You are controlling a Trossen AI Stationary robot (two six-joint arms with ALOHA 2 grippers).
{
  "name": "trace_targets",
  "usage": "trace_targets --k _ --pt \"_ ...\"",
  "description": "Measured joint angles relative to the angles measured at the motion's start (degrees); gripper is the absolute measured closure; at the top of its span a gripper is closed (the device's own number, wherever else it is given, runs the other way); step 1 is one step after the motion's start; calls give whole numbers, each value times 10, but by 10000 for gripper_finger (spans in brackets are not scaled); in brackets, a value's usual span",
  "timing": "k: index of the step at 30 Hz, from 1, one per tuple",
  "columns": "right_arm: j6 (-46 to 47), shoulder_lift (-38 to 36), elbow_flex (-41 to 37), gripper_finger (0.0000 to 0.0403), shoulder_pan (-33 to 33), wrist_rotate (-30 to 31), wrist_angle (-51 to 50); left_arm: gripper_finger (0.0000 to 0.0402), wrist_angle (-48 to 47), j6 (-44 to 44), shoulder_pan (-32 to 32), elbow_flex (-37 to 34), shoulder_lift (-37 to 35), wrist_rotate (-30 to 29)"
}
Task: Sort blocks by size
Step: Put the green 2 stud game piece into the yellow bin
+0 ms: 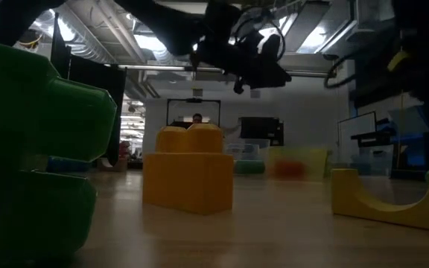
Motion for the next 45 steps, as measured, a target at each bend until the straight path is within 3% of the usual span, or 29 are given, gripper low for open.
trace_targets --k 10,22,31,39,45 --pt "-2 -9 -96 165 -59 -29 80 300 -183 101 -38 0 -67 0" --pt "-17 -20 -172 226 -69 -35 203 300 -235 101 -46 0 -71 -2" --pt "-111 -20 -117 259 -69 -37 190 300 -262 100 -46 0 -70 -3" --pt "-198 -20 -49 260 -69 53 143 300 -279 98 -46 0 -74 -3" --pt "-212 -20 -46 260 -69 76 141 300 -326 92 -48 0 -120 -5"
